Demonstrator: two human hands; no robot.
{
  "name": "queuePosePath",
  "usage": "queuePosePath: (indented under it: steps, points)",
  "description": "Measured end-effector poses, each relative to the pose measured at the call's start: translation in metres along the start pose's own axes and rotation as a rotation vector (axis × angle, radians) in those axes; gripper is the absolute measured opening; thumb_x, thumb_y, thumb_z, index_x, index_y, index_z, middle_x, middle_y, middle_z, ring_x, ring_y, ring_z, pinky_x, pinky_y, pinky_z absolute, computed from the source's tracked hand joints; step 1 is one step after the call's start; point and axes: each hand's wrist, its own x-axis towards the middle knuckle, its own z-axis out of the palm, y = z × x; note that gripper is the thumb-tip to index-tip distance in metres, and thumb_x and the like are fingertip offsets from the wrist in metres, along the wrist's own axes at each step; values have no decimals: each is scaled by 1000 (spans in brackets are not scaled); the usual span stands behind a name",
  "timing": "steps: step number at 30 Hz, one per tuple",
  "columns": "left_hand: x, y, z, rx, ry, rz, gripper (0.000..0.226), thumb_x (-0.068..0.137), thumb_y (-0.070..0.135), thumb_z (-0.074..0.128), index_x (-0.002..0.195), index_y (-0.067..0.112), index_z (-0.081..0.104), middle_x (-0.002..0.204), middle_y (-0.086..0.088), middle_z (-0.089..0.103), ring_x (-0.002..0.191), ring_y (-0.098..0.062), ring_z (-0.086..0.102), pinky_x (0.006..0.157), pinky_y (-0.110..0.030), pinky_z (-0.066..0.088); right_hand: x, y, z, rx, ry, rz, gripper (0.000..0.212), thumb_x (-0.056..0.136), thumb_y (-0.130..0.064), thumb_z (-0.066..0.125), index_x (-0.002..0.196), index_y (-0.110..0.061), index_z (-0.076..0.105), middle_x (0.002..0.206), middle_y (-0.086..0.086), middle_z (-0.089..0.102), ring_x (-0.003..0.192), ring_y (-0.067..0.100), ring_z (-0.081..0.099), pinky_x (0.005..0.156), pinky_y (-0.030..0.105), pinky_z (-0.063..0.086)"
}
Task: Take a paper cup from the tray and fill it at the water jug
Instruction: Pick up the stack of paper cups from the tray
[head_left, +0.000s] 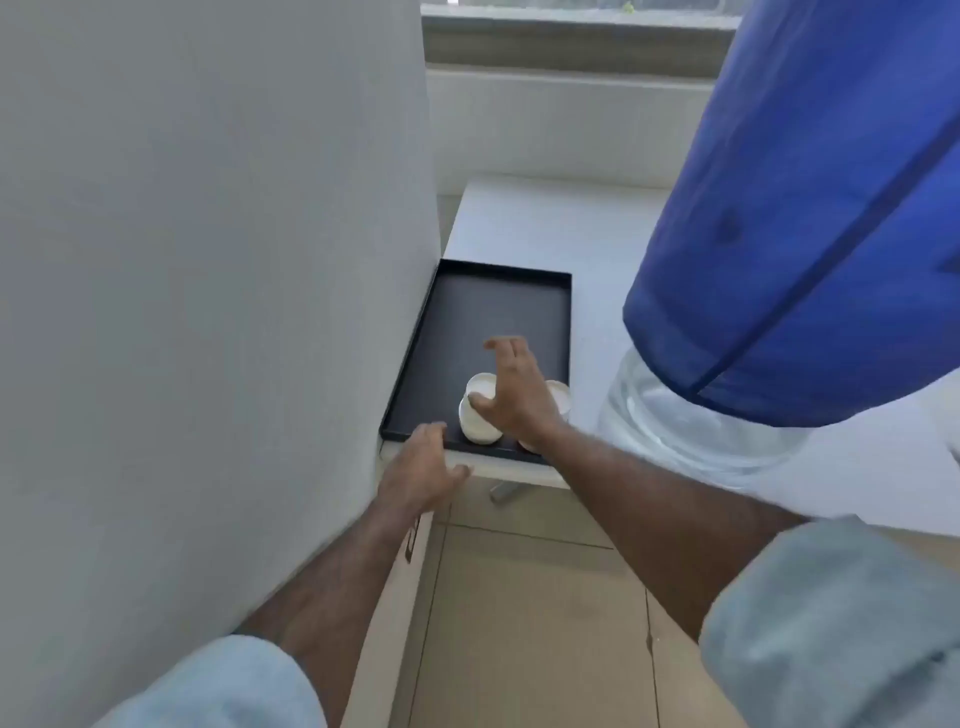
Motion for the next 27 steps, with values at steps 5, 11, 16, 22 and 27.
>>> queuePosePath:
  steps: [5,11,16,22,27]
  points:
    - [26,-8,11,-64,-65,-29,94,86,40,70,154,5,16,161,-11,22,146,-24,28,115,-34,29,24,12,9,-257,-262,36,68,82,-32,73,140,-19,42,140,10,45,117,34,56,98,46,49]
    - [55,-9,21,-172,-38,-57,105,74,40,81,152,5,21,157,-13,29,142,-26,35,115,-40,34,38,21,6,-200,-258,83,56,83,-42,70,131,-19,54,127,8,64,114,27,59,94,41,50]
    - [83,-3,31,-345,-3,22,83,60,34,90,130,18,47,124,-1,60,110,-22,60,92,-44,52,47,25,10,-193,-239,63,54,86,-48,65,131,-20,56,128,7,65,112,26,61,92,39,51]
    - [91,2,41,-539,115,29,76,68,39,84,130,22,44,108,9,59,94,-12,60,66,-18,45,58,25,-1,-167,-208,91,54,89,-53,59,126,-14,59,125,9,66,109,26,61,89,41,52]
    - [80,6,26,-635,248,129,53,71,42,81,111,27,51,93,11,64,76,-3,64,52,-13,49,60,18,-12,171,-45,262,77,83,-60,64,139,-12,43,135,10,54,107,22,52,83,33,42]
